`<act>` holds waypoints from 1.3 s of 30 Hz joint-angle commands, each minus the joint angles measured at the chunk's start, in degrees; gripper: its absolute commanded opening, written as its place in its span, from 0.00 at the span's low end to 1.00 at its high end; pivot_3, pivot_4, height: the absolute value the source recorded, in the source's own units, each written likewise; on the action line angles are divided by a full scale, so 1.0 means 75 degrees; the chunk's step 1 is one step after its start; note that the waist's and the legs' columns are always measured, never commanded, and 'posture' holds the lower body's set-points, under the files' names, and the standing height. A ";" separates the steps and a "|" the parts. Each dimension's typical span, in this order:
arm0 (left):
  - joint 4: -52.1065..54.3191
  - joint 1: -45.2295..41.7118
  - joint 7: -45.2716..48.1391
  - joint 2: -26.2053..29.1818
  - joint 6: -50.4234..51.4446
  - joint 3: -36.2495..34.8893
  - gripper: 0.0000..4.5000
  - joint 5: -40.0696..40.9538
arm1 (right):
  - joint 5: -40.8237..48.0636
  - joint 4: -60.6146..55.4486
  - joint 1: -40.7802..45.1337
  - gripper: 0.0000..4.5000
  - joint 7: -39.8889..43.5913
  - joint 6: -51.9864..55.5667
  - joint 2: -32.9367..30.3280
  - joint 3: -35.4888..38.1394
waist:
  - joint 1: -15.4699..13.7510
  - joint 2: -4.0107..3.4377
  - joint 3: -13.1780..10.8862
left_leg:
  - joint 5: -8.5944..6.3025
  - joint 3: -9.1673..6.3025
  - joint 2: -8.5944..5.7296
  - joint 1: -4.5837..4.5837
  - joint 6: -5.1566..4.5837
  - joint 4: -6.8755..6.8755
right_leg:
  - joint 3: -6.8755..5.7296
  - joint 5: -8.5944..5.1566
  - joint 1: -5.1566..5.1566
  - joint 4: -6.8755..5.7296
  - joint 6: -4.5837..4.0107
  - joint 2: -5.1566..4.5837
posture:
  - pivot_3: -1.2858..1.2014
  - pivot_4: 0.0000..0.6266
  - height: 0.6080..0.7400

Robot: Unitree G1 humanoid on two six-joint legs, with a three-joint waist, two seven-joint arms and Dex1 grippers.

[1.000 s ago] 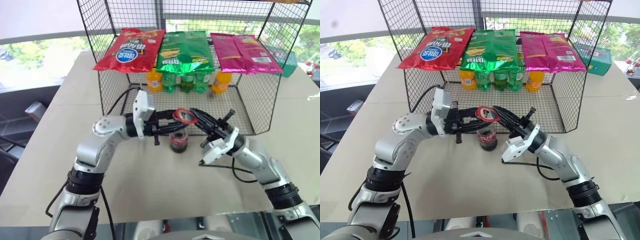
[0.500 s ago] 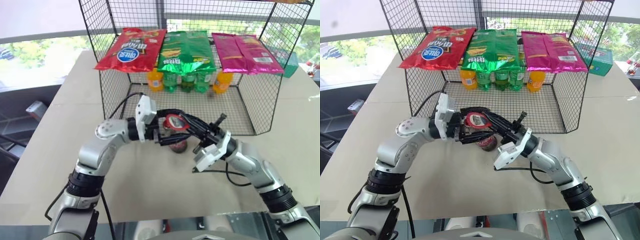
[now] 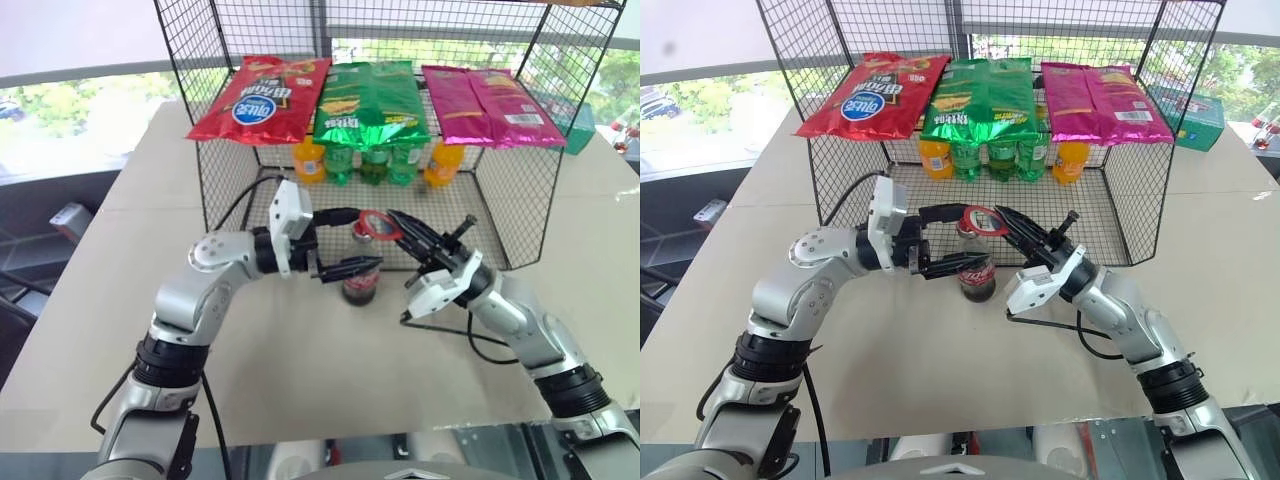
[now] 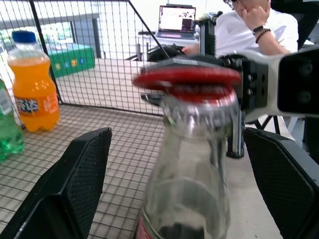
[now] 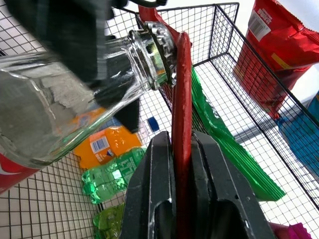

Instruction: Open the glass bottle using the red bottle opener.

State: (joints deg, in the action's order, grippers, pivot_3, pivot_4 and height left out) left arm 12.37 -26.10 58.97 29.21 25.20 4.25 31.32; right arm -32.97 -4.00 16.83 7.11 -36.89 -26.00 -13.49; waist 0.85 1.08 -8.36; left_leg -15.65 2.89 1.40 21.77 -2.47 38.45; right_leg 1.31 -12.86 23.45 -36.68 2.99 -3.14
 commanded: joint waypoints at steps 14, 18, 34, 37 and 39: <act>0.0378 0.0290 0.0314 0.0331 0.0243 -0.0102 0.80 0.0307 | -0.0112 0.0099 -0.0213 0.00 0.0307 0.0160 -0.0174 -0.0232 | -0.0002 0.0002 -0.0002 | 0.0000 -0.0001 0.0003 0.0001 0.0000 -0.0001 | -0.0001 -0.0001 0.0001 0.0001 -0.0001 -0.0001 | 0.52 0.24 1.00; 0.0296 0.0254 0.0400 0.0302 0.0213 -0.0080 0.36 0.0313 | -0.0107 0.0028 -0.0256 0.00 0.0327 0.0166 -0.0173 -0.0267 | -0.0002 0.0002 -0.0002 | 0.0000 -0.0002 0.0003 0.0002 0.0000 -0.0002 | -0.0002 -0.0001 0.0002 0.0002 -0.0001 -0.0001 | 0.52 0.24 1.00; 0.0164 0.0434 0.0793 0.0352 0.0116 -0.0103 0.40 0.0431 | 0.0108 -0.0169 -0.0276 0.00 0.0484 0.0304 -0.0030 -0.0503 | -0.0004 0.0002 -0.0002 | 0.0000 -0.0002 0.0005 0.0004 0.0000 -0.0005 | -0.0003 -0.0001 0.0002 0.0009 -0.0001 -0.0002 | 0.52 0.24 1.00; 0.0094 0.0363 0.0607 0.0239 0.0047 -0.0121 0.70 0.0297 | 0.0114 -0.0158 -0.0274 0.00 0.0485 0.0314 -0.0044 -0.0500 | -0.0004 0.0003 -0.0004 | 0.0000 -0.0002 0.0005 0.0006 0.0000 -0.0005 | -0.0003 -0.0001 0.0004 0.0009 -0.0001 -0.0002 | 0.52 0.24 1.00; 0.0079 0.0343 0.0580 0.0224 0.0016 -0.0121 0.89 0.0243 | 0.0112 -0.0147 -0.0270 0.00 0.0483 0.0315 -0.0061 -0.0492 | 0.0001 0.0003 -0.0004 | 0.0000 -0.0001 0.0005 0.0008 0.0000 -0.0005 | -0.0002 -0.0001 0.0006 0.0009 -0.0001 -0.0002 | 0.52 0.24 1.00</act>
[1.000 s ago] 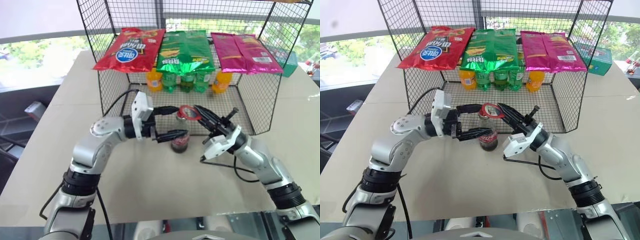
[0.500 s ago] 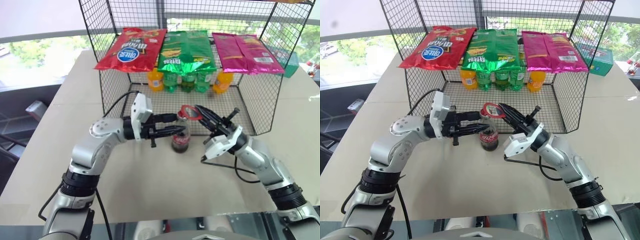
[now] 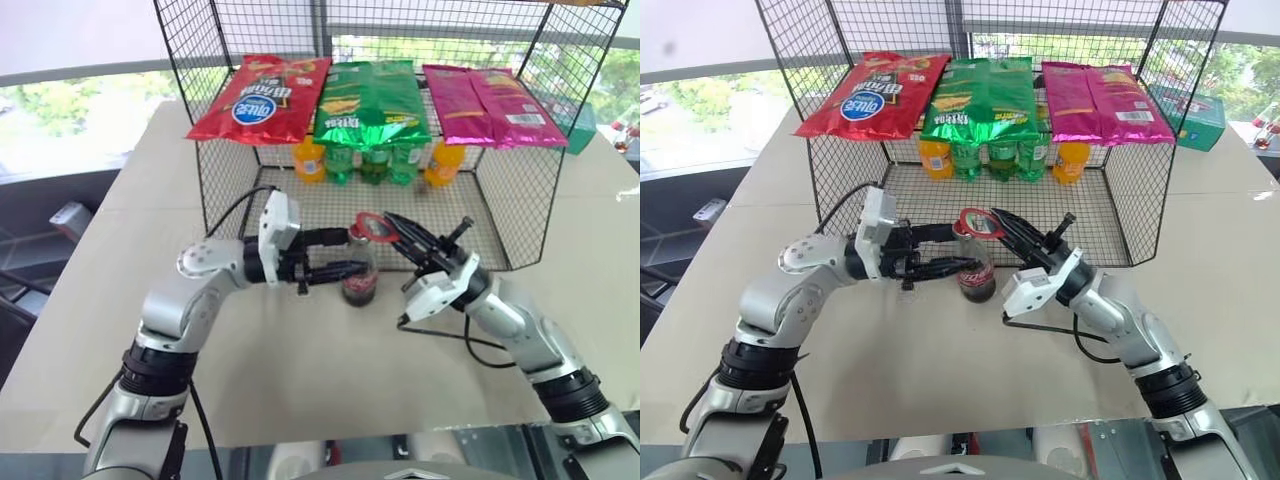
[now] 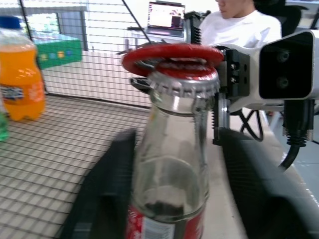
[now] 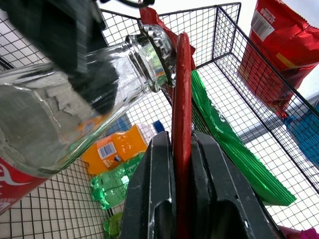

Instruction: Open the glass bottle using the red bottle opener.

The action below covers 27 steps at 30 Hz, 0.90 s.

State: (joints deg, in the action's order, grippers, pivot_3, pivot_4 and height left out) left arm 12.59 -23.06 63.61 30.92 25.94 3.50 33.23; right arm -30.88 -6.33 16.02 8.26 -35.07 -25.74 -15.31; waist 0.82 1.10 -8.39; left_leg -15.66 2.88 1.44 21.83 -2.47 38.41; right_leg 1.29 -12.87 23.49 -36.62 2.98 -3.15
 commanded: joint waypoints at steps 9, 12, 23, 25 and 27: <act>0.0188 -0.0239 -0.0152 -0.0095 0.0112 -0.0006 0.89 0.0085 | -0.0158 0.0176 -0.0144 0.00 0.0336 0.0073 -0.0103 -0.0248 | 0.0008 0.0000 -0.0001 | 0.0000 0.0001 0.0001 0.0001 0.0000 -0.0001 | 0.0000 0.0000 0.0001 0.0000 -0.0001 0.0003 | 0.52 0.24 1.00; 0.0258 -0.0304 -0.0238 -0.0145 0.0257 -0.0040 0.89 0.0186 | -0.0155 0.0156 -0.0141 0.00 0.0341 0.0081 -0.0098 -0.0248 | 0.0009 0.0000 -0.0001 | 0.0000 0.0000 0.0001 0.0000 0.0000 -0.0001 | 0.0000 0.0000 0.0001 0.0000 -0.0001 0.0003 | 0.52 0.24 1.00; 0.0400 -0.0506 -0.0342 -0.0189 0.0635 -0.0029 0.76 0.0348 | -0.0156 0.0136 -0.0117 0.00 0.0343 0.0094 -0.0098 -0.0238 | 0.0012 0.0001 -0.0003 | 0.0000 0.0001 0.0001 0.0000 0.0000 -0.0001 | 0.0000 -0.0001 0.0002 0.0000 -0.0001 0.0003 | 0.52 0.24 1.00; 0.0375 -0.0492 -0.0309 -0.0178 0.0637 -0.0028 0.59 0.0354 | -0.0142 0.0117 -0.0112 0.00 0.0354 0.0102 -0.0095 -0.0236 | 0.0011 0.0001 -0.0003 | 0.0000 0.0000 0.0001 0.0000 0.0000 -0.0002 | 0.0000 -0.0001 0.0002 0.0000 -0.0001 0.0004 | 0.52 0.24 1.00; 0.0345 -0.0464 -0.0254 -0.0170 0.0635 0.0002 0.43 0.0353 | -0.0131 0.0092 -0.0108 0.00 0.0365 0.0114 -0.0082 -0.0243 | 0.0011 0.0001 -0.0003 | 0.0000 -0.0001 0.0001 0.0001 0.0000 -0.0003 | -0.0001 -0.0001 0.0002 0.0000 -0.0001 0.0004 | 0.52 0.24 1.00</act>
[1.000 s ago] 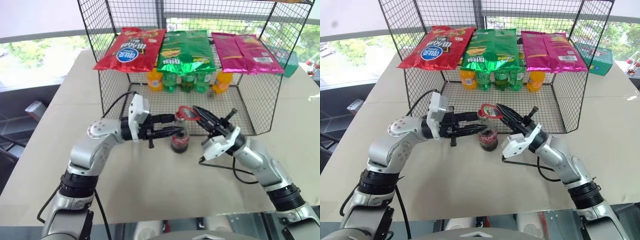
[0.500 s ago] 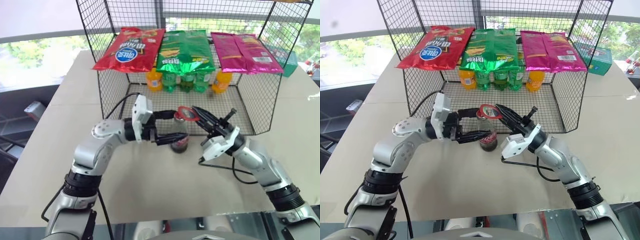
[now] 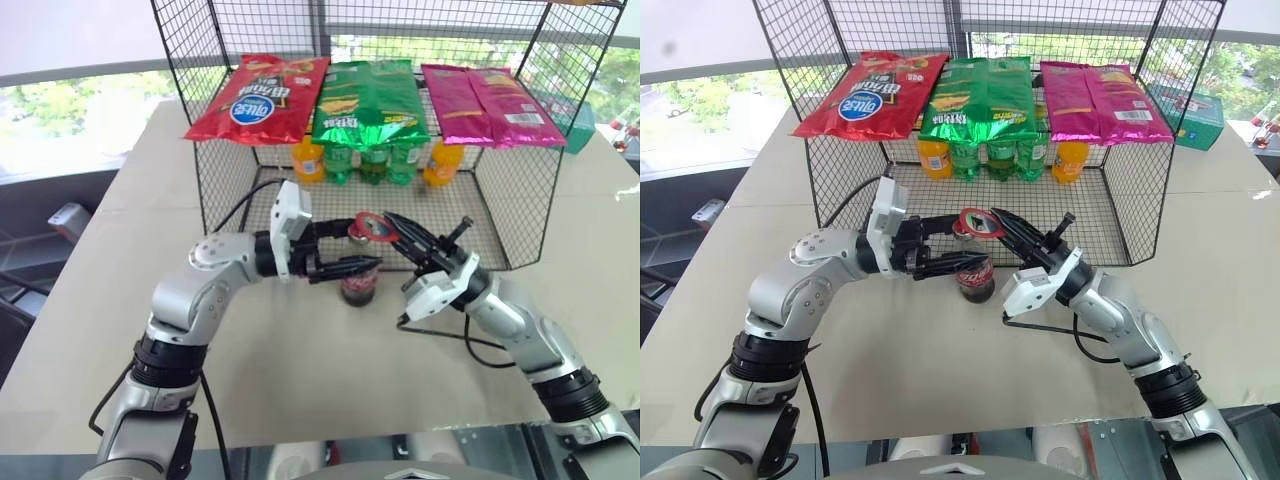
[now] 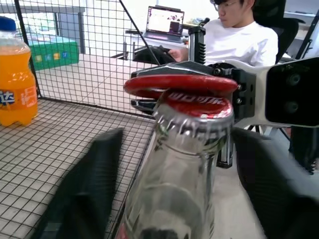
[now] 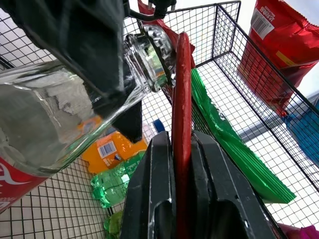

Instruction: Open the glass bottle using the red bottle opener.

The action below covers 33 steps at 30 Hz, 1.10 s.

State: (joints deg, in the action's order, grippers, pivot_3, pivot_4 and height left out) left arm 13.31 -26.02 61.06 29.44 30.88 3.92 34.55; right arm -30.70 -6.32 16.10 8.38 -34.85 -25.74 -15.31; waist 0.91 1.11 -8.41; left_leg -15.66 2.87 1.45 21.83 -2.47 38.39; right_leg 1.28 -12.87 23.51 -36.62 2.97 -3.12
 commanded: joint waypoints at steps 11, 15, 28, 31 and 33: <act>-0.0009 0.0131 0.0343 0.0057 -0.0352 0.0044 0.30 0.0015 | 0.0584 -0.0472 -0.0248 0.00 0.0725 0.0216 0.0080 -0.0398 | -0.0007 0.0000 0.0000 | 0.0000 0.0000 0.0001 0.0010 0.0000 -0.0005 | -0.0001 -0.0001 0.0001 0.0017 -0.0002 -0.0001 | 0.52 0.24 1.00; -0.0024 0.0108 0.0352 0.0044 -0.0359 0.0034 0.30 0.0016 | 0.0860 -0.0718 -0.0397 0.00 0.1043 0.0232 0.0115 -0.0601 | -0.0013 -0.0001 -0.0001 | 0.0000 -0.0001 0.0001 0.0011 0.0000 -0.0005 | -0.0003 -0.0001 0.0002 0.0018 -0.0002 -0.0001 | 0.52 0.24 1.00; 0.0005 0.0006 0.0278 0.0014 -0.0202 0.0003 0.30 0.0002 | -0.1340 0.0990 -0.0212 0.00 0.0380 -0.0785 0.0173 -0.1629 | 0.0012 -0.0002 0.0005 | 0.0000 0.0006 0.0000 0.0001 -0.0001 -0.0008 | 0.0002 -0.0001 0.0000 0.0024 -0.0001 0.0000 | 0.52 0.24 1.00; 0.0002 0.0011 0.0294 0.0037 -0.0191 0.0001 0.30 -0.0028 | -0.1706 0.1140 -0.0121 0.00 0.0274 -0.0857 0.0044 -0.1604 | 0.0005 -0.0004 0.0017 | 0.0000 0.0002 0.0000 -0.0008 0.0000 -0.0008 | -0.0001 -0.0002 -0.0007 0.0018 -0.0002 0.0001 | 0.52 0.24 1.00; 0.0015 0.0036 0.0284 0.0051 -0.0185 0.0002 0.30 -0.0045 | -0.1651 0.1001 -0.0100 0.00 0.0353 -0.0809 -0.0086 -0.1449 | 0.0002 -0.0004 0.0028 | 0.0000 0.0003 0.0000 -0.0009 0.0000 -0.0008 | 0.0000 -0.0002 -0.0009 0.0018 -0.0002 0.0000 | 0.52 0.24 1.00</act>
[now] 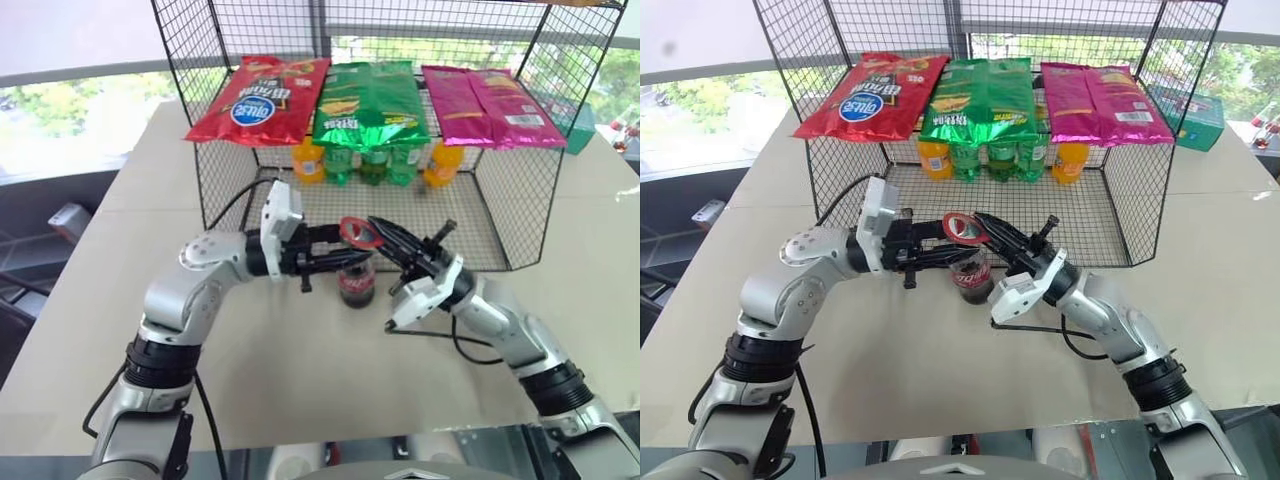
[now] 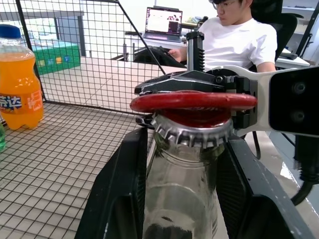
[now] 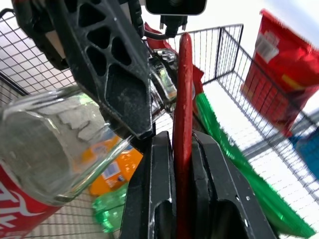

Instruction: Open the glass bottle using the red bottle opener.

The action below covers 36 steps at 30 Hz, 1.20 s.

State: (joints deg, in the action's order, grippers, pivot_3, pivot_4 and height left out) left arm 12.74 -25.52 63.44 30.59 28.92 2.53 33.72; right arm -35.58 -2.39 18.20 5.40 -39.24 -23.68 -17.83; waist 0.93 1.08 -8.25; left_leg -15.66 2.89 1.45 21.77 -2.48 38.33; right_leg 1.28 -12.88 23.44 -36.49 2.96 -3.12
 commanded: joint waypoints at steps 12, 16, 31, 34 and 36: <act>-0.0009 0.0106 -0.0030 0.0142 0.0260 0.0478 0.29 -0.0250 | 0.0517 -0.1110 0.1454 0.00 0.2514 0.0481 -0.2190 0.0171 | -0.0014 -0.0004 0.0017 | 0.0000 0.0001 -0.0002 0.0002 -0.0001 0.0000 | 0.0001 0.0000 -0.0001 0.0003 0.0000 -0.0004 | 0.52 0.24 1.00; -0.0101 0.0054 -0.0100 0.0175 0.0237 0.0631 0.29 -0.0362 | 0.1284 -0.1355 0.2123 0.00 0.3200 0.0898 -0.2388 0.0352 | -0.0007 0.0001 0.0011 | 0.0000 -0.0007 0.0001 0.0008 -0.0001 -0.0003 | -0.0008 -0.0001 0.0002 0.0006 -0.0001 -0.0001 | 0.52 0.24 1.00; -0.0212 0.0218 -0.0005 -0.0016 -0.0411 0.0544 0.29 -0.0282 | 0.5221 -0.5349 -0.1529 0.00 0.3888 0.8363 -0.0705 0.2211 | -0.0176 0.0019 0.0020 | 0.0000 -0.0028 0.0023 0.0031 -0.0001 -0.0006 | -0.0041 -0.0002 0.0002 0.0023 -0.0007 -0.0011 | 0.52 0.24 1.00; -0.0136 0.0269 0.0021 -0.0045 -0.0542 0.0535 0.29 -0.0269 | 0.6251 -0.5831 -0.2736 0.00 0.3870 1.0329 -0.0452 0.2264 | -0.0169 0.0000 0.0009 | -0.0002 -0.0018 0.0031 0.0038 -0.0001 -0.0006 | -0.0038 -0.0005 0.0007 0.0023 -0.0013 -0.0012 | 0.52 0.24 1.00; -0.0050 0.0268 -0.0013 -0.0069 -0.0571 0.0569 0.29 -0.0280 | 0.6597 -0.5750 -0.3086 0.00 0.3783 1.1157 -0.0351 0.2122 | -0.0082 -0.0002 0.0006 | -0.0002 -0.0011 0.0031 0.0035 -0.0001 -0.0004 | -0.0030 -0.0005 0.0010 0.0024 -0.0014 -0.0011 | 0.52 0.24 1.00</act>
State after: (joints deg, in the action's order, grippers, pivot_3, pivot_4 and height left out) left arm 12.49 -24.72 63.17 29.77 23.76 5.02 32.67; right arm 11.66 -42.68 -5.40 34.26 41.56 -26.40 -2.10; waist 0.32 1.07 -8.20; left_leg -15.68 2.79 1.69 21.98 -2.48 38.30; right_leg 1.06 -12.92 23.50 -36.32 2.86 -3.19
